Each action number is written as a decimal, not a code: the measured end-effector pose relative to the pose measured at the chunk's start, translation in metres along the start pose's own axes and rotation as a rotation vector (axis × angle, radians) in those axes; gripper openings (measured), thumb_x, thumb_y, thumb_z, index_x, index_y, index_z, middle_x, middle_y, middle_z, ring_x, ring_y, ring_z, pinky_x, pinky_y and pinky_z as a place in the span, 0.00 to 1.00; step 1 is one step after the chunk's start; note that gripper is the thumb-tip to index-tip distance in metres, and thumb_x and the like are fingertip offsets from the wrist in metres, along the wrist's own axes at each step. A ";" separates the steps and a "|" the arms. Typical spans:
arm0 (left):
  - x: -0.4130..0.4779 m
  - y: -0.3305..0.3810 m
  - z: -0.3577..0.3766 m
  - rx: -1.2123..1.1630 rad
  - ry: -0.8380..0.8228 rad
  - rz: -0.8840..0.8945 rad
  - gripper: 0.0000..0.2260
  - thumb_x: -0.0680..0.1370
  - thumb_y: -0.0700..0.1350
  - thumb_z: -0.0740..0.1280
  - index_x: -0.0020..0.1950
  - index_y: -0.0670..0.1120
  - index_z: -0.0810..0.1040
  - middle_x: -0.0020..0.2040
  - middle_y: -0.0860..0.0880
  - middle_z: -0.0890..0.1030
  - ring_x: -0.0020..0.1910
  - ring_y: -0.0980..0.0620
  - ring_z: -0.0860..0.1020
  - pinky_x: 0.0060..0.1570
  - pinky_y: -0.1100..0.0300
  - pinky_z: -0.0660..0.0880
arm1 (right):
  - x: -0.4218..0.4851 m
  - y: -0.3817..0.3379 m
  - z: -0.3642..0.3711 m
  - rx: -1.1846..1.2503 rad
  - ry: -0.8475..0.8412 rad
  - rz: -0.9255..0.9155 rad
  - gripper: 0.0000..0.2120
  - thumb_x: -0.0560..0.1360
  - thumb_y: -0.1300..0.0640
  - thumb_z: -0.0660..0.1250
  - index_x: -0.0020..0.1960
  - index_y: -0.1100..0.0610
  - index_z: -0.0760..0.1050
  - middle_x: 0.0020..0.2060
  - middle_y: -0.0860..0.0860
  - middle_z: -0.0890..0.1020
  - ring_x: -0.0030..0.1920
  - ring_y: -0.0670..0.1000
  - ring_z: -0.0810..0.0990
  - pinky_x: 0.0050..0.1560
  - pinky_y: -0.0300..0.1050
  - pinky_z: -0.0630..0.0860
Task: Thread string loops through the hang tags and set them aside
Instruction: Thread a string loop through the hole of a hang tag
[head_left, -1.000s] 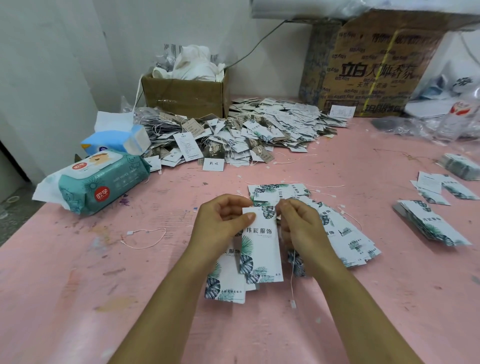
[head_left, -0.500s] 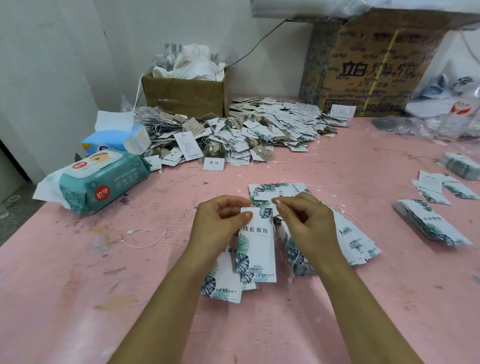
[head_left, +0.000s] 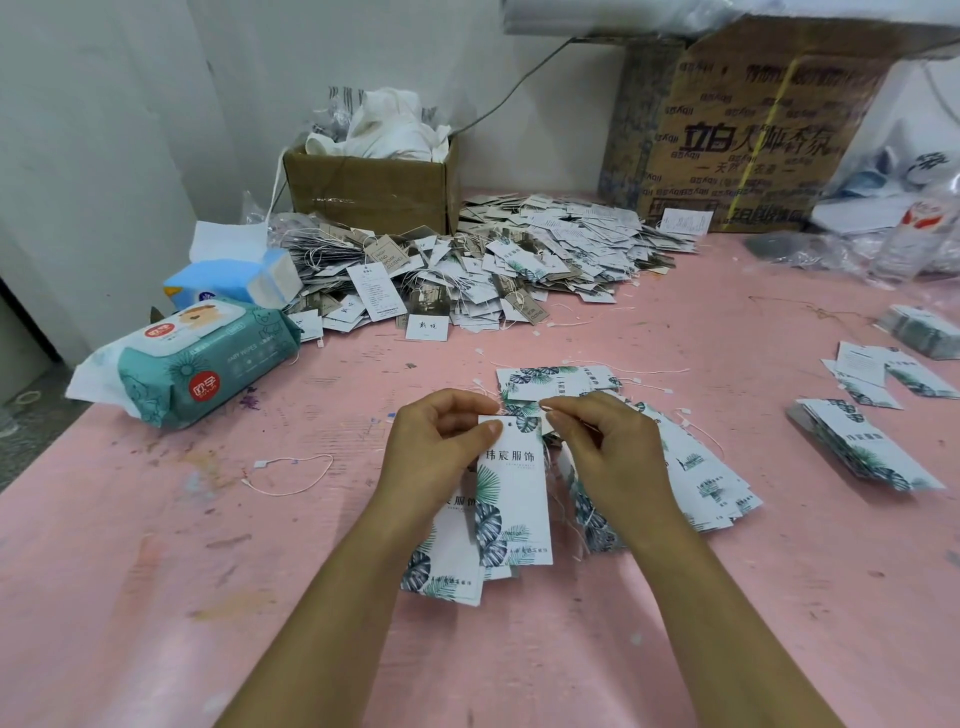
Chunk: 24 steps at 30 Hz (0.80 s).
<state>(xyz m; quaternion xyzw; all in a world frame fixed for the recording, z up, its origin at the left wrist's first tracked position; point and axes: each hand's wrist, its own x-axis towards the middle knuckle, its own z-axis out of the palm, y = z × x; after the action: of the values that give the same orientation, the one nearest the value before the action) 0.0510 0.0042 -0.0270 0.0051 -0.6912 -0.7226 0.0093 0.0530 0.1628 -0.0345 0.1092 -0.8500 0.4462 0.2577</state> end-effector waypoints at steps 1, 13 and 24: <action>0.000 0.000 0.000 0.000 0.001 -0.001 0.10 0.71 0.32 0.71 0.40 0.48 0.81 0.38 0.44 0.83 0.36 0.51 0.81 0.40 0.56 0.78 | 0.000 0.000 0.000 -0.016 0.001 -0.008 0.06 0.73 0.66 0.68 0.49 0.62 0.82 0.35 0.44 0.77 0.38 0.40 0.74 0.40 0.25 0.67; -0.001 0.001 0.000 0.011 0.013 -0.004 0.11 0.71 0.32 0.71 0.38 0.49 0.81 0.38 0.43 0.83 0.36 0.48 0.81 0.42 0.52 0.78 | -0.002 -0.003 -0.001 0.077 -0.038 0.032 0.08 0.71 0.66 0.70 0.49 0.60 0.82 0.39 0.45 0.81 0.42 0.49 0.81 0.46 0.41 0.78; -0.003 0.002 0.001 0.174 0.000 0.083 0.10 0.71 0.35 0.71 0.40 0.51 0.80 0.36 0.48 0.82 0.38 0.50 0.79 0.44 0.55 0.76 | -0.003 -0.006 0.002 -0.035 -0.010 -0.112 0.05 0.70 0.63 0.70 0.45 0.61 0.83 0.34 0.48 0.77 0.36 0.36 0.73 0.38 0.26 0.65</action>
<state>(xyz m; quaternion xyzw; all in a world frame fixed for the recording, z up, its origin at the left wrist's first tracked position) 0.0541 0.0051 -0.0251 -0.0226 -0.7508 -0.6590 0.0386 0.0577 0.1574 -0.0332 0.1542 -0.8515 0.4158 0.2797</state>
